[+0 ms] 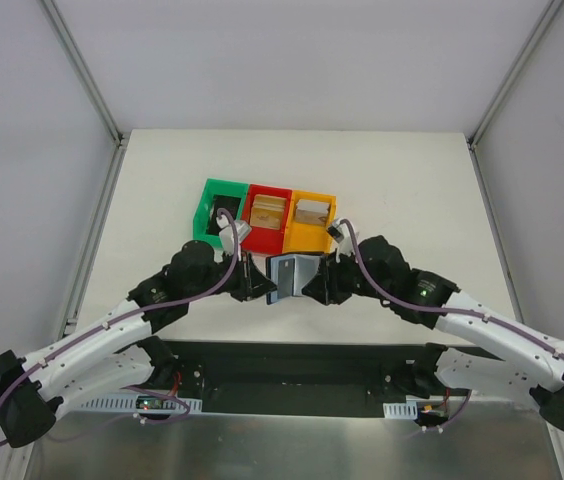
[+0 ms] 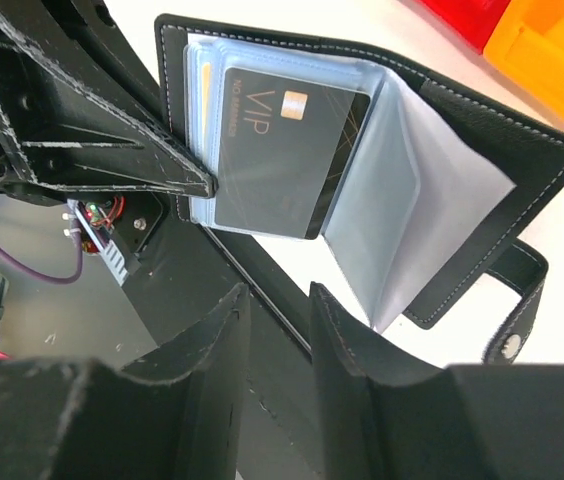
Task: Take the credit cards out of the card holder
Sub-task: Place the card holder at the corner of the board.
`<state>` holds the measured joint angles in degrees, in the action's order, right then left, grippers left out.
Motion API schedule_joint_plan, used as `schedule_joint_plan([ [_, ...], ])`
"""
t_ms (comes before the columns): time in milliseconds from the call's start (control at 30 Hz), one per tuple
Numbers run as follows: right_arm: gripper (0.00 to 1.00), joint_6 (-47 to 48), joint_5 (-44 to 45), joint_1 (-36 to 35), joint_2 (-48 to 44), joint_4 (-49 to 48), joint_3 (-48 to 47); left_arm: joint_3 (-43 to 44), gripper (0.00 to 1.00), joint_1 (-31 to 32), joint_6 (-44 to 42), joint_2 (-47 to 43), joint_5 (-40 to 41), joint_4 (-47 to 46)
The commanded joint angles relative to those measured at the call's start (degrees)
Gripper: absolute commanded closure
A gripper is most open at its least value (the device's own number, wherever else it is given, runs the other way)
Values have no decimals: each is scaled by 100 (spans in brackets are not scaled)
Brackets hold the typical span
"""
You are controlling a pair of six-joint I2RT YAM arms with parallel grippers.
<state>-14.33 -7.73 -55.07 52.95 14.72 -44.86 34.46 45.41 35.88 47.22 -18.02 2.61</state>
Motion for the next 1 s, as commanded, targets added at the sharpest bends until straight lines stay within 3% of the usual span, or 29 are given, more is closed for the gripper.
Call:
schedule_joint_plan([
  [0,68,-70,69,-13,180,-593,258,-562,100,38,489,-169,-245,-1068],
  [300,72,-237,158,294,312,-795,970,-1599,100,56,1000,-64,-343,-2326],
  [533,73,-211,0,392,383,-830,1024,-2074,100,47,1105,594,-264,-3248],
  [767,73,-158,-273,383,681,-918,786,-2013,100,38,1044,1534,-158,-3662],
  [967,73,-167,-581,400,1454,-1331,777,-1996,100,38,1026,2045,-210,-3978],
])
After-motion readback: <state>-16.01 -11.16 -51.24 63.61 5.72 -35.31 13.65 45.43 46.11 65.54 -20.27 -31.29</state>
